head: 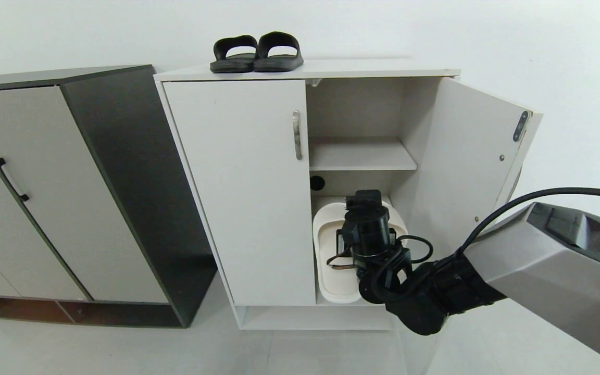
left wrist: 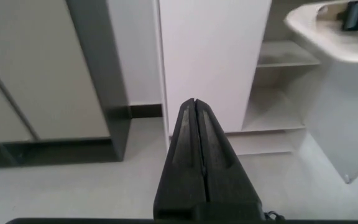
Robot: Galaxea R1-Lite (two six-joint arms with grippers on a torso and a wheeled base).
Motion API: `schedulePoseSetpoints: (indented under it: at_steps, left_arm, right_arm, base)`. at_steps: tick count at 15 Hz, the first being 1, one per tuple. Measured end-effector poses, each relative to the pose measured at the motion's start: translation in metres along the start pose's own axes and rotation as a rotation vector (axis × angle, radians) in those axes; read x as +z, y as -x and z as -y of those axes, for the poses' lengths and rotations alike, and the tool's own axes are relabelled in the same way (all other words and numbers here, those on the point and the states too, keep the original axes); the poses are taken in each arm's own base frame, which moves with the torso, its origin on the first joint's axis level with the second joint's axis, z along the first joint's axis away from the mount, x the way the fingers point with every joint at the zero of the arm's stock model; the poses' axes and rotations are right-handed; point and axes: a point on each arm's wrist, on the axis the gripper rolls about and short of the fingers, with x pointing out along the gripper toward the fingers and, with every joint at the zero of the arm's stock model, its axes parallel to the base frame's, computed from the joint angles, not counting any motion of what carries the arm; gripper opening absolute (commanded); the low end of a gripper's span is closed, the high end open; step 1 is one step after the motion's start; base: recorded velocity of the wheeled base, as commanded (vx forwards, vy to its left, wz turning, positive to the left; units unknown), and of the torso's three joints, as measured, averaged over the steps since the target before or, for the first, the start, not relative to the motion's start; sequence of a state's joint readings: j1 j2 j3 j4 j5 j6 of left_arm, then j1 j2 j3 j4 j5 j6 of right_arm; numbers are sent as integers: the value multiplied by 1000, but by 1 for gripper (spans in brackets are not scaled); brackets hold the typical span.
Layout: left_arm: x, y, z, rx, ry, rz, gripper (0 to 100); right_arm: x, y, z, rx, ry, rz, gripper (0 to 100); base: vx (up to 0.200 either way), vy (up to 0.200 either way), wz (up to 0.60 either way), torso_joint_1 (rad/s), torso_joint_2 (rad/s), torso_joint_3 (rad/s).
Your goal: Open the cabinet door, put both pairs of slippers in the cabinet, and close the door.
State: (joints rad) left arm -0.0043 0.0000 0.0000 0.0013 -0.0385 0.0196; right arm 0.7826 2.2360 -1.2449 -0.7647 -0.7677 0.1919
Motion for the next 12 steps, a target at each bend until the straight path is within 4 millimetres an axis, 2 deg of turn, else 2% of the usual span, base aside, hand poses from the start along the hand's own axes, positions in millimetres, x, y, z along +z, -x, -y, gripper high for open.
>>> schedulePoseSetpoints:
  at_steps: [7, 12]
  left_arm:
    - [0, 0, 0, 1, 0, 0, 0]
    - [0, 0, 0, 2, 0, -1, 0]
  right_arm:
    - [-11, -20, 30, -77, 29, -41, 0]
    - [-15, -24, 39, -95, 48, -57, 0]
  base:
    - [0, 0, 0, 0, 0, 0]
    - [0, 0, 0, 0, 0, 0]
